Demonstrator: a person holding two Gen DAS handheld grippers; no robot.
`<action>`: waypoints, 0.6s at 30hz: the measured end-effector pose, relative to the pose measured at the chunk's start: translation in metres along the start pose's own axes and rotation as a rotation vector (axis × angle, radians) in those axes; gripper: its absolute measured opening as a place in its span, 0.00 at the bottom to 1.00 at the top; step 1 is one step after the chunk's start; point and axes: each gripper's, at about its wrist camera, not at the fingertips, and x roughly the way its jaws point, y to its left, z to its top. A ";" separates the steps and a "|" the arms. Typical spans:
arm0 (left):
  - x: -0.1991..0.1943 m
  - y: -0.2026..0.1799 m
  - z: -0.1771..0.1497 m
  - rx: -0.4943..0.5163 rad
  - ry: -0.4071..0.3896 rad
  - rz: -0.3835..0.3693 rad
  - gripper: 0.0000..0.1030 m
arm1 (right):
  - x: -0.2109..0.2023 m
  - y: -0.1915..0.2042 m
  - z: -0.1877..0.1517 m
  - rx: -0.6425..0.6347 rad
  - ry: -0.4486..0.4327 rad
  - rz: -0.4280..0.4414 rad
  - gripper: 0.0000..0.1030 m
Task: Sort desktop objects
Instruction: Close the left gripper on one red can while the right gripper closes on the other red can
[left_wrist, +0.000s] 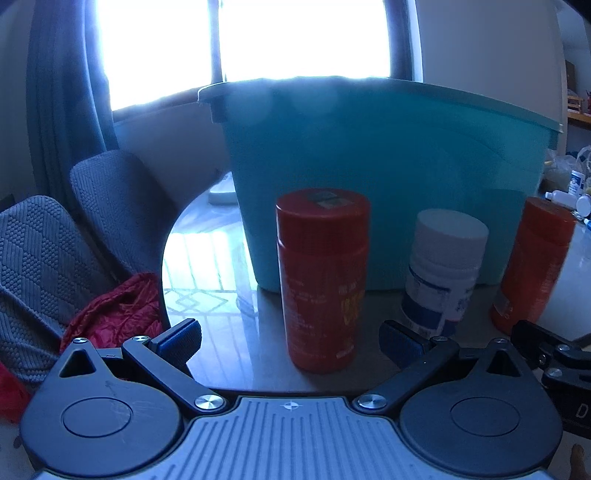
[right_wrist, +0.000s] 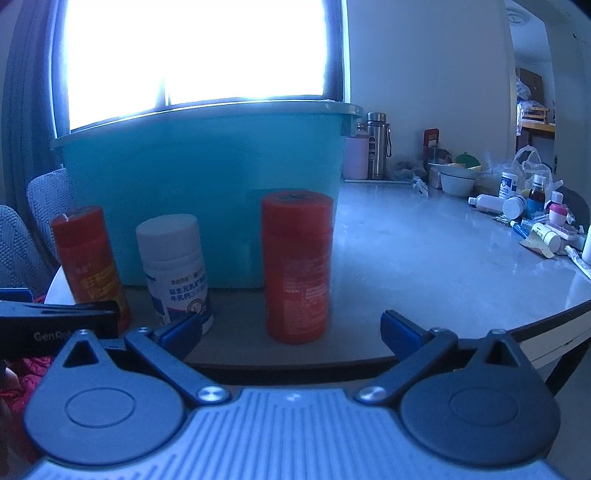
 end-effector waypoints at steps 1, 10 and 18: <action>0.002 0.000 0.001 -0.001 0.002 0.000 1.00 | 0.002 0.000 0.000 0.001 0.000 0.000 1.00; 0.016 -0.004 0.010 -0.012 -0.006 0.001 1.00 | 0.013 -0.002 0.004 0.001 -0.002 -0.001 1.00; 0.026 -0.005 0.015 -0.019 -0.017 0.003 1.00 | 0.019 -0.002 0.007 -0.003 0.001 -0.009 1.00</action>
